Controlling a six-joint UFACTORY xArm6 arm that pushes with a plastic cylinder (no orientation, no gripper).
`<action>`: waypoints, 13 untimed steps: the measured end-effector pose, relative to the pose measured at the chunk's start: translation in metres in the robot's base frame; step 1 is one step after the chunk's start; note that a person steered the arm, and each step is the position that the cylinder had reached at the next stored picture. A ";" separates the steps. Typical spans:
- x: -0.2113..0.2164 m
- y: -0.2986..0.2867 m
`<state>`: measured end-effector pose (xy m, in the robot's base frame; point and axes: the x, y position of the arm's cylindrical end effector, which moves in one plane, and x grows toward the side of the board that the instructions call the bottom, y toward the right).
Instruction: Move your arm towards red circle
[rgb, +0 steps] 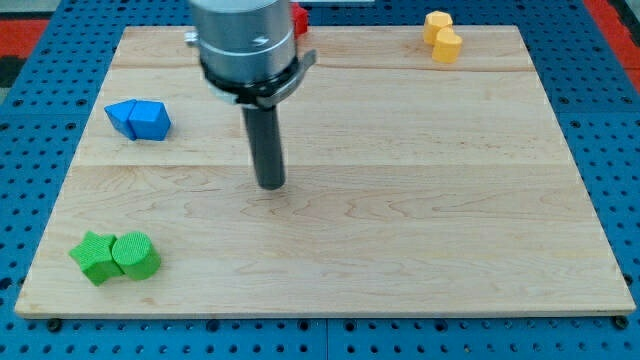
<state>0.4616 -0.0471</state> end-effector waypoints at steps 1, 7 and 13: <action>-0.025 0.009; -0.189 -0.167; -0.270 -0.122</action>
<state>0.1915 -0.1694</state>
